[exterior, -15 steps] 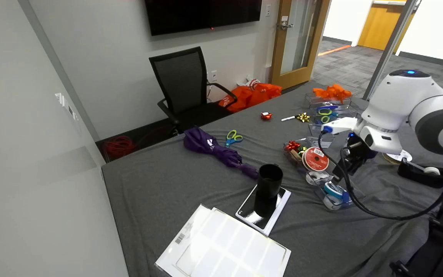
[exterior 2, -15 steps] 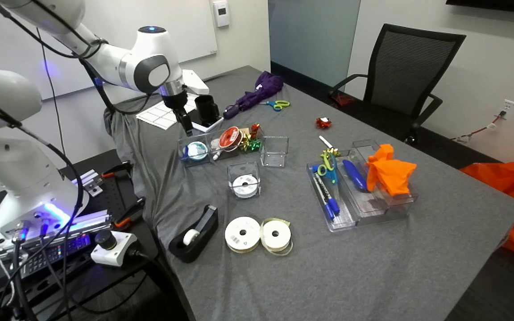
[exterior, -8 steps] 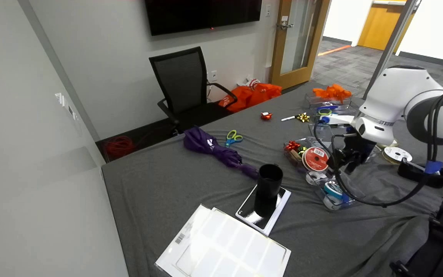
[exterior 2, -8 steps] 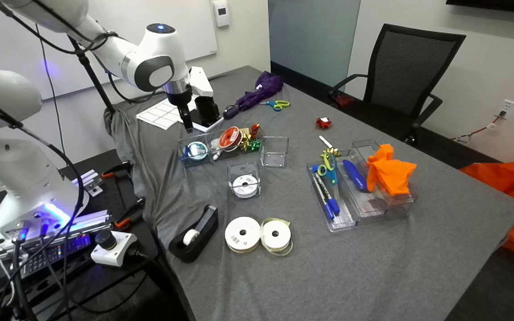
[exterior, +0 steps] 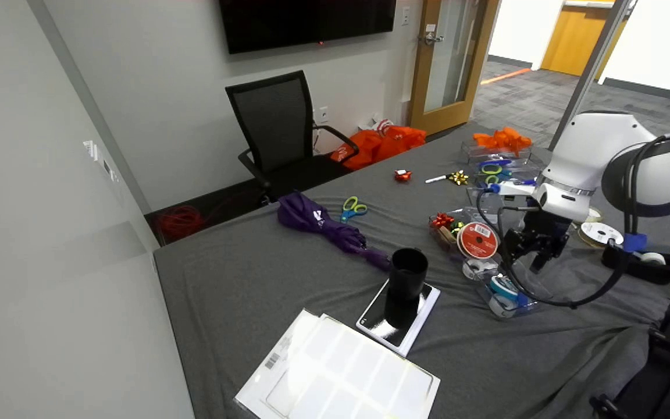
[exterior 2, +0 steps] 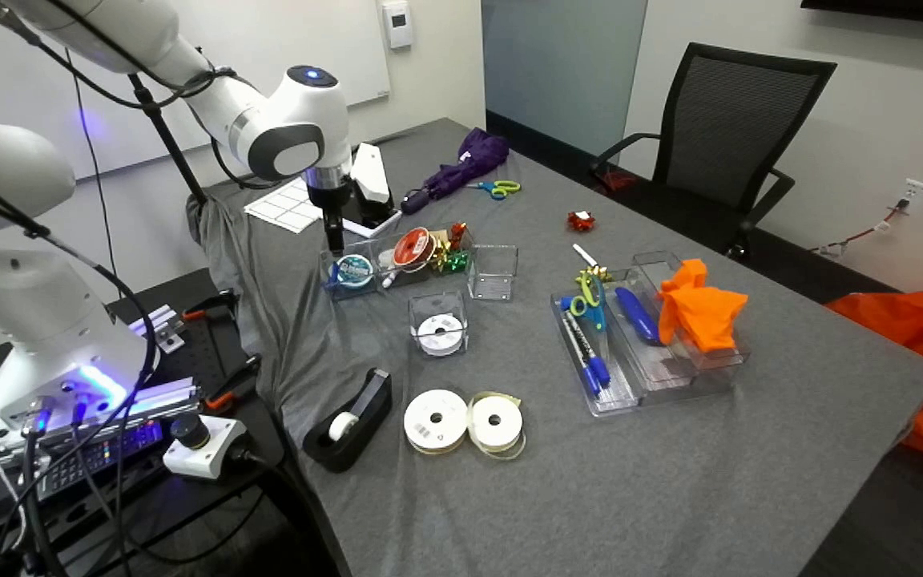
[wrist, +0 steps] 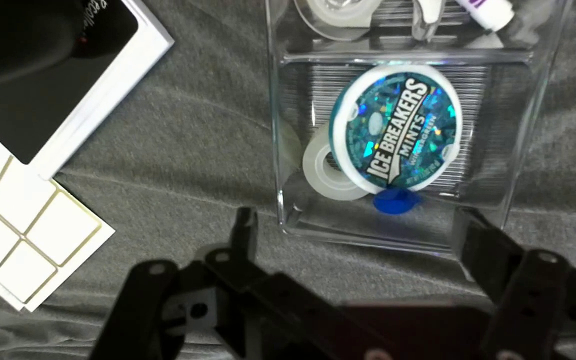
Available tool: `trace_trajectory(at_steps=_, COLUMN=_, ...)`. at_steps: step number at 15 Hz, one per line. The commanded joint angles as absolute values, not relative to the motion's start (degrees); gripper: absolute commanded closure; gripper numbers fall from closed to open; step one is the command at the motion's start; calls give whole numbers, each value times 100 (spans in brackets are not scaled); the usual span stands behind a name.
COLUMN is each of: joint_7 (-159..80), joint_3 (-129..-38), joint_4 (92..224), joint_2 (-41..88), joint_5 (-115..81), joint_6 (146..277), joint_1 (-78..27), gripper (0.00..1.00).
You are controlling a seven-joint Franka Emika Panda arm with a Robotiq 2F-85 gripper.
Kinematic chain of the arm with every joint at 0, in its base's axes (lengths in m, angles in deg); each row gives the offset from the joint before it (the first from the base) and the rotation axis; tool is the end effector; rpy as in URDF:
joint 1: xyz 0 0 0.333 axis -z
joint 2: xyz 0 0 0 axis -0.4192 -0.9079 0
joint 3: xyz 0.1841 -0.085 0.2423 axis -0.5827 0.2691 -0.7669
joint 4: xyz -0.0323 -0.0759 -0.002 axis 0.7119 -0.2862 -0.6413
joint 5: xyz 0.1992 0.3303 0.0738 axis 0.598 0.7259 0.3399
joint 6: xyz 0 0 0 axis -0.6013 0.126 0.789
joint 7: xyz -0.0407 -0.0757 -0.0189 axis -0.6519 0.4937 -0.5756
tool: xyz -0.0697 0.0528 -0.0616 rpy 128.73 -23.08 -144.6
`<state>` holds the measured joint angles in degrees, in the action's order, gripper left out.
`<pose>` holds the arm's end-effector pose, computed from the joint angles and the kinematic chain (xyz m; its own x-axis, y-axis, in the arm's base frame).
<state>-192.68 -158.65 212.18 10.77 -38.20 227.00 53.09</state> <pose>0.4430 0.0005 0.2107 -0.9495 0.2909 0.1173 0.3119 0.9156 0.2539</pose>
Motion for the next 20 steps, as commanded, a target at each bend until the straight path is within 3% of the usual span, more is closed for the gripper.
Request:
trace_trajectory(at_steps=1, joint_7=-19229, joint_3=-15497, joint_4=20974, joint_2=903, joint_5=-3690, joint_6=22364, joint_1=4939, gripper=0)
trace_trajectory(at_steps=9, joint_7=-19502, joint_3=-14299, joint_4=20683, joint_2=1213, joint_5=-2632, joint_6=22333, joint_1=3507, gripper=0)
trace_trajectory(at_steps=10, joint_7=-19161, joint_3=-14423, joint_4=20638, joint_2=965, joint_5=-3038, joint_6=22240, joint_1=3700, gripper=0)
trace_trajectory(at_steps=14, joint_7=-19465, joint_3=-13642, joint_4=20573, joint_2=1311, joint_5=-2388, joint_6=22248, joint_1=2796, gripper=6)
trace_trajectory(at_steps=16, joint_7=-19140, joint_3=-13617, joint_4=20541, joint_2=1183, joint_5=-2771, joint_6=22096, joint_1=2853, gripper=2)
trace_trajectory(at_steps=17, joint_7=-19425, joint_3=-13183, joint_4=20549, joint_2=1412, joint_5=-2376, joint_6=22100, joint_1=2344, gripper=0)
trace_trajectory(at_steps=18, joint_7=-19506, joint_3=-12977, joint_4=20539, joint_2=1467, joint_5=-2255, joint_6=22084, joint_1=2123, gripper=3)
trace_trajectory(at_steps=19, joint_7=-19160, joint_3=-13188, joint_4=20529, joint_2=1258, joint_5=-2763, joint_6=22020, joint_1=2431, gripper=28)
trace_trajectory(at_steps=20, joint_7=-19167, joint_3=-13073, joint_4=20519, joint_2=1269, joint_5=-2793, joint_6=21999, joint_1=2308, gripper=28)
